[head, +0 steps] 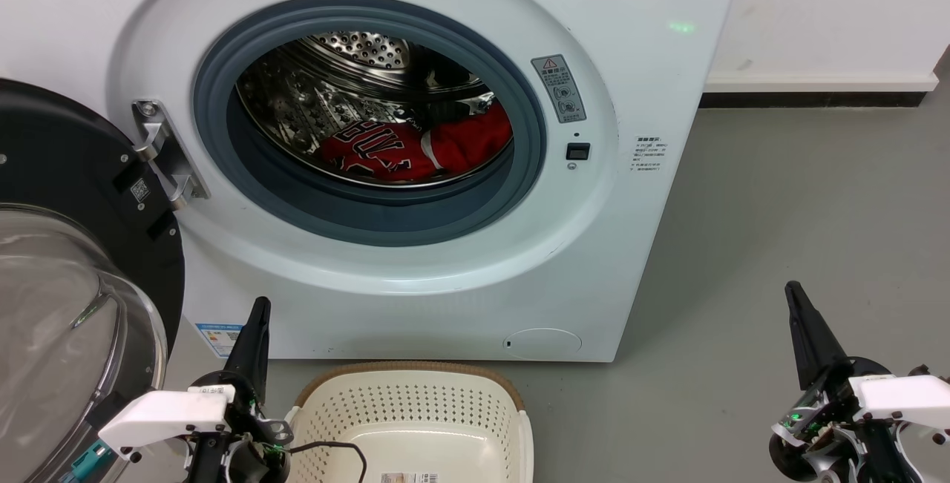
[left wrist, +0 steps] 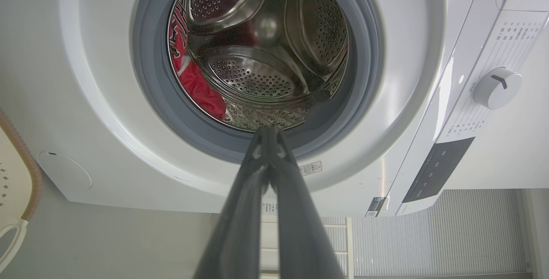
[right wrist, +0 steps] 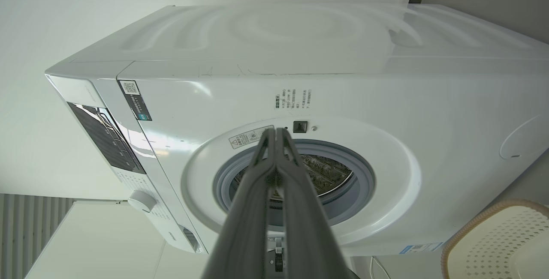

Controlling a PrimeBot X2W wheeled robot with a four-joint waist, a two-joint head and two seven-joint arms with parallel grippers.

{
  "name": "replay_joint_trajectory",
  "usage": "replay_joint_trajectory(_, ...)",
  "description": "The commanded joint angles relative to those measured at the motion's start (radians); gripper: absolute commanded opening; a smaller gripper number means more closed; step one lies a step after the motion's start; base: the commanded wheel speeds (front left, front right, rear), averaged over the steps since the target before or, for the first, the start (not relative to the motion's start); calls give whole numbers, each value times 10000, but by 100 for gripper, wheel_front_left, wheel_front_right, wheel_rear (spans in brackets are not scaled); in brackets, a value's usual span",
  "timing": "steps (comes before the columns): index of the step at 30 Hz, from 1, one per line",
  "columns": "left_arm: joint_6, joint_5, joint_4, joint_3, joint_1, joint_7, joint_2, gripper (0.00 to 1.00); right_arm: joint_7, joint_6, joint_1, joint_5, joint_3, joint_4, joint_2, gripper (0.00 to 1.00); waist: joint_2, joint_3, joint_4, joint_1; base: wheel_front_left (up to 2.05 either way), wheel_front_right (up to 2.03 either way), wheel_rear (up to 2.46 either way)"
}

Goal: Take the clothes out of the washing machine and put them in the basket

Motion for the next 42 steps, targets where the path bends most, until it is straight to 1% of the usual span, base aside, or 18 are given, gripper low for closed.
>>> replay_joint_trajectory(1, -21, -21, -7, 24, 18, 18, 0, 0, 1, -3, -120, -44, 6, 11, 30, 0, 0, 0, 0, 0, 0, 0, 0)
replay_joint_trajectory(31, -21, -21, -7, 24, 19, 17, 0, 0, 0, -3, -120, -43, 7, 11, 30, 0, 0, 0, 0, 0, 0, 0, 0)
replay_joint_trajectory(32, 2, 3, 31, -6, 15, -6, -4, 100, -3, 2, 16, 0, 0, 23, 0, 100, 0, 0, 0, 0, 0, 0, 0)
replay_joint_trajectory(35, 4, 4, 277, -44, 257, -24, -33, 100, -5, -2, 226, -1, 14, 260, 8, 100, 0, 1, 0, 0, 0, 0, 0)
replay_joint_trajectory(42, 4, 191, 115, -40, 370, -387, -28, 100, -370, -2, 324, -293, 81, 63, 8, 100, 0, 12, -11, 0, 0, 0, 0)
